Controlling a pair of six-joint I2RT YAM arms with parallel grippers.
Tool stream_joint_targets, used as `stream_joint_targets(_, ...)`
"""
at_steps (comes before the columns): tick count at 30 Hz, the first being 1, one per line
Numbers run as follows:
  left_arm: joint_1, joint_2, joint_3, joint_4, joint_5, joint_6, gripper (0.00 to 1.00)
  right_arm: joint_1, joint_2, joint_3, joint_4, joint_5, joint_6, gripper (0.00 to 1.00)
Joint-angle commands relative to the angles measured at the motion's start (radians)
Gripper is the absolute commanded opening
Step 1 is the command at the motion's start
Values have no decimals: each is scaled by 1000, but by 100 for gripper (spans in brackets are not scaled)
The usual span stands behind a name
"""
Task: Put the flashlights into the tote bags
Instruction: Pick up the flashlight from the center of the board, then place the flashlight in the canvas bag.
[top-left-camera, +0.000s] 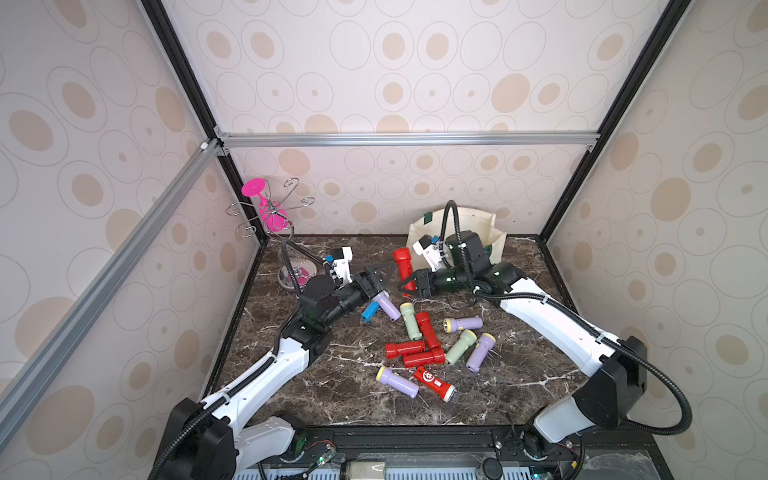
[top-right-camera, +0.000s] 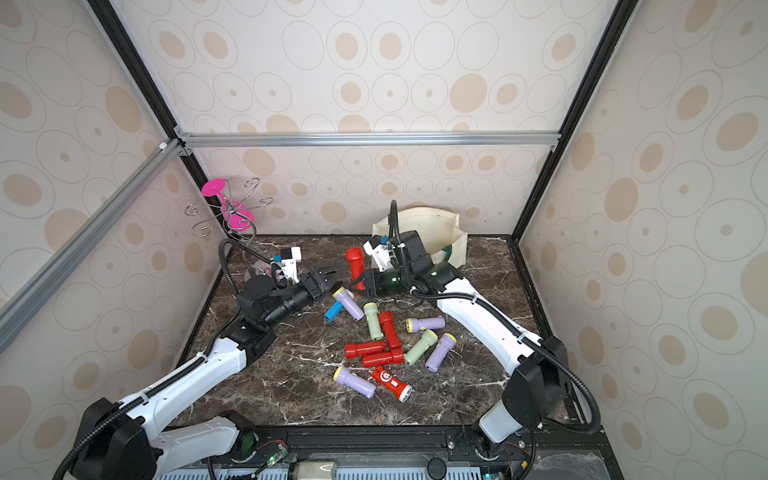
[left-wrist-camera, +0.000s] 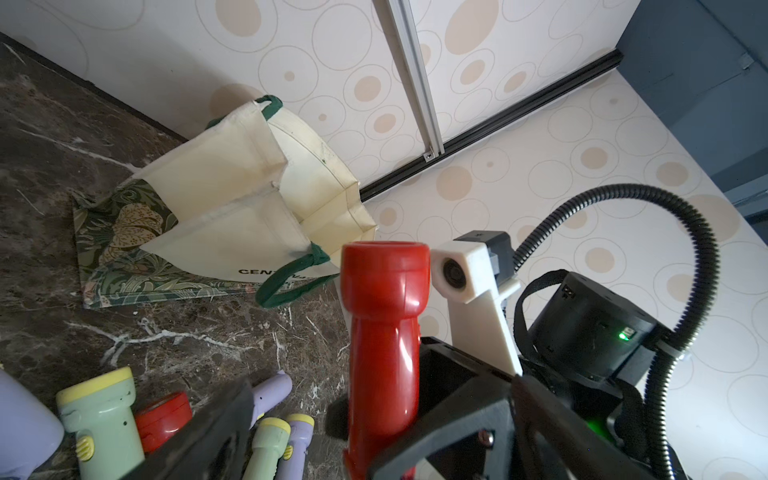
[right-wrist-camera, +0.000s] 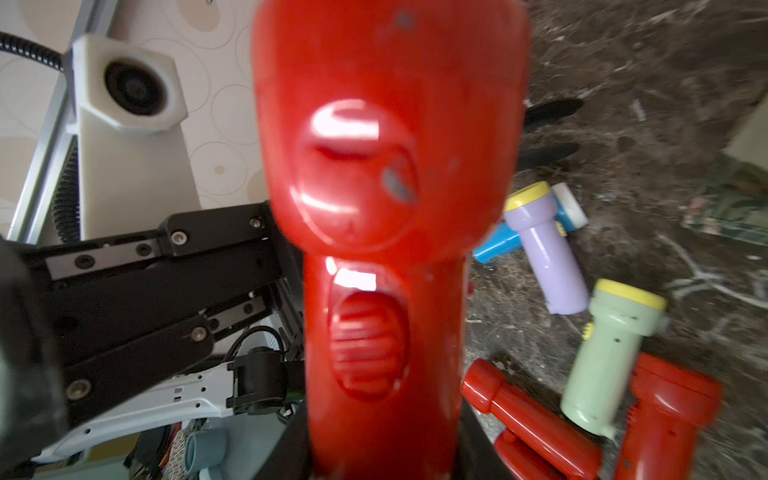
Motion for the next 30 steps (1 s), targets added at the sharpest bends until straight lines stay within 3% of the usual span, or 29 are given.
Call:
stream_joint_targets(1,8,-34,-1,-85,-12,84,98,-61,-53,33,-107,101,-62,0)
stream_joint_targets(6,9,-42,13,-262,-38,204,98,-154,-34,143,-215,168,-123,0)
stream_joint_targets(13,8,8,136,-483,-76,362,98,-252,169,493,-453,244,-215,0)
stream_joint_targets(24,9,44,166,-519,-95,375,98,-296,624,1142,-749,383,-275,0)
stream_joint_targets(30,9,58,166,-535,-101,380,98,-297,716,1157,-724,425,-265,0)
